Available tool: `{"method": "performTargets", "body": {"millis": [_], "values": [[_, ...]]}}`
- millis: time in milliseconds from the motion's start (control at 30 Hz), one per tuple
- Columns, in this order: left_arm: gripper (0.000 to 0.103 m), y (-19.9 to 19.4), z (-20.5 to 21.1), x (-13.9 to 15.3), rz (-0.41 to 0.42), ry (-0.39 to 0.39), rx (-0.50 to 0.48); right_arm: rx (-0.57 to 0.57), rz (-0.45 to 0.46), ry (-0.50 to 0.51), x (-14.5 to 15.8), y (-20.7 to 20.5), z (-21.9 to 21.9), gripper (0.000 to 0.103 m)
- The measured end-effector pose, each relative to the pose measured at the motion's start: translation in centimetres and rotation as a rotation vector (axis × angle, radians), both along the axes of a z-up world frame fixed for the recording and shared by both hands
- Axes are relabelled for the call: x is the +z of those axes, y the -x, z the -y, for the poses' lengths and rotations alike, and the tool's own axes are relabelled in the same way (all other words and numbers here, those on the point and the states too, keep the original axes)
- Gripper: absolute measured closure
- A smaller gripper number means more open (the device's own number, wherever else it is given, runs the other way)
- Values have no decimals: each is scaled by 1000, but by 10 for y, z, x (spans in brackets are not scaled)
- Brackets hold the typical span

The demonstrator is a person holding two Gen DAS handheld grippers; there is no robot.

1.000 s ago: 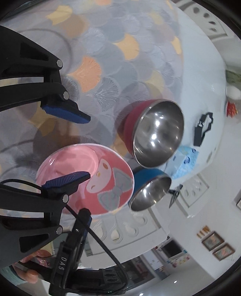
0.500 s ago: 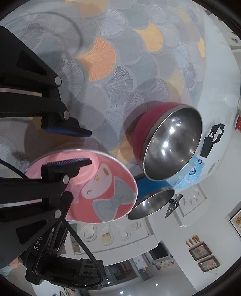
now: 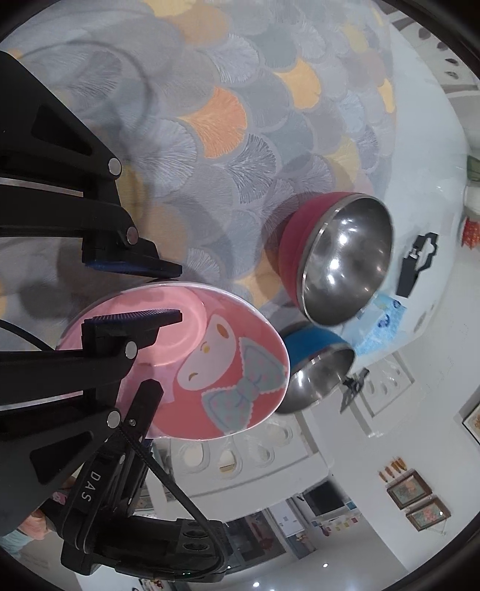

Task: Organize plates and bowls
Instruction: 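Lift the pink bowl with both tools and carry it beside the plate stack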

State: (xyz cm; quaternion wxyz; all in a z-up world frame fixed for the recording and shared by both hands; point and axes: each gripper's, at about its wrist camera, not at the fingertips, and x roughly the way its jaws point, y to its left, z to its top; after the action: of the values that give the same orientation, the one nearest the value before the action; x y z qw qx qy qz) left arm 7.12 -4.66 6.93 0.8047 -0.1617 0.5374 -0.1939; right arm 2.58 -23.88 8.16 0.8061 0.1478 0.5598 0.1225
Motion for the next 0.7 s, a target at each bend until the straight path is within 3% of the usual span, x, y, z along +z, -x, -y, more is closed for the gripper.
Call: {"method": "performTargets", "body": {"millis": [233, 367, 533, 700], "values": [[90, 28, -19, 50, 76, 21, -14, -33, 95, 20, 53, 31, -14, 84], [90, 47, -40, 68, 87, -10, -34, -63, 109, 1, 71, 54, -37, 83], [90, 72, -64, 57, 53, -78, -65, -71, 66, -14, 61, 79, -71, 83], [90, 92, -85, 21, -34, -64, -71, -87, -23, -13, 28, 105, -100, 83]]}}
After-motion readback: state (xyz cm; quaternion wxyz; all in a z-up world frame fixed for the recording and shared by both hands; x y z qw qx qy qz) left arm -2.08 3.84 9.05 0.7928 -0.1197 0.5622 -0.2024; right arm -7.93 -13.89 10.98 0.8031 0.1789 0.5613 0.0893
